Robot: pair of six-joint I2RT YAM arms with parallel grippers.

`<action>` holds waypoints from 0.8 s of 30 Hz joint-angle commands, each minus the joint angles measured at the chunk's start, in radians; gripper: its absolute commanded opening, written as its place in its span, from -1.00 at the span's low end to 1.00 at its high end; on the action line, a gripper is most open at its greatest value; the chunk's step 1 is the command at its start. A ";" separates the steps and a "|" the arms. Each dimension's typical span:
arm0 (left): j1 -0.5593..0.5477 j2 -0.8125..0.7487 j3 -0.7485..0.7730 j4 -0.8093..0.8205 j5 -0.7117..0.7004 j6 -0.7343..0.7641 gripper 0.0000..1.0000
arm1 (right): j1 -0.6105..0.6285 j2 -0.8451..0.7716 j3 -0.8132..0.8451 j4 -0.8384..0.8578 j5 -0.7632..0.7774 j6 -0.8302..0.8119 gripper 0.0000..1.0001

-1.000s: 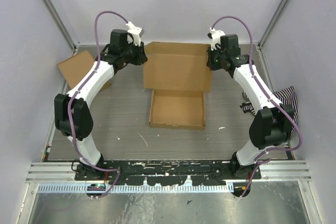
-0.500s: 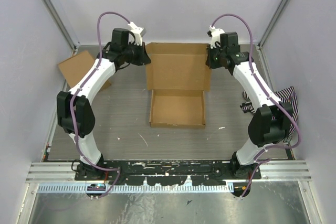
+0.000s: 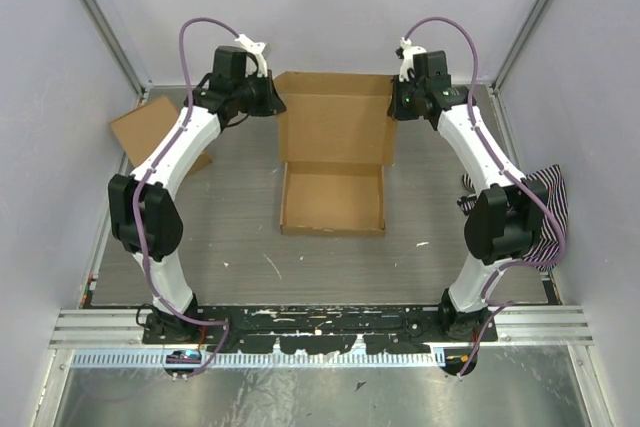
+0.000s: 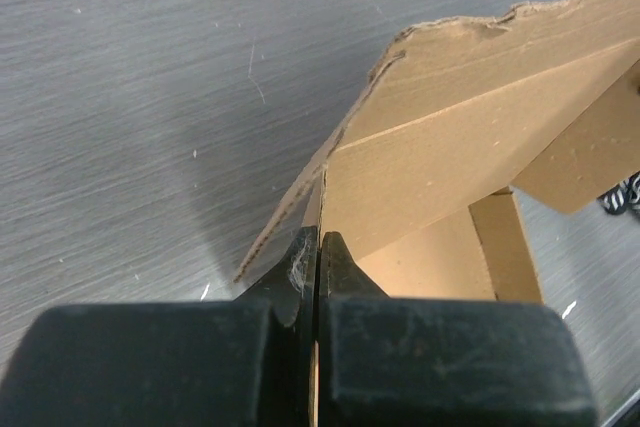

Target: Fold the paper box

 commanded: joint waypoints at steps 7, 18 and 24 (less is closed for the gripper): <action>-0.017 -0.003 0.079 0.202 -0.049 -0.105 -0.97 | 0.098 -0.011 0.046 0.337 0.163 0.021 -0.96; -0.016 -0.020 -0.024 0.326 -0.066 -0.116 -0.86 | 0.160 -0.101 -0.242 0.756 0.339 0.016 -0.94; -0.021 -0.062 -0.137 0.364 -0.065 -0.154 -0.82 | 0.204 -0.157 -0.390 0.811 0.401 0.047 -0.92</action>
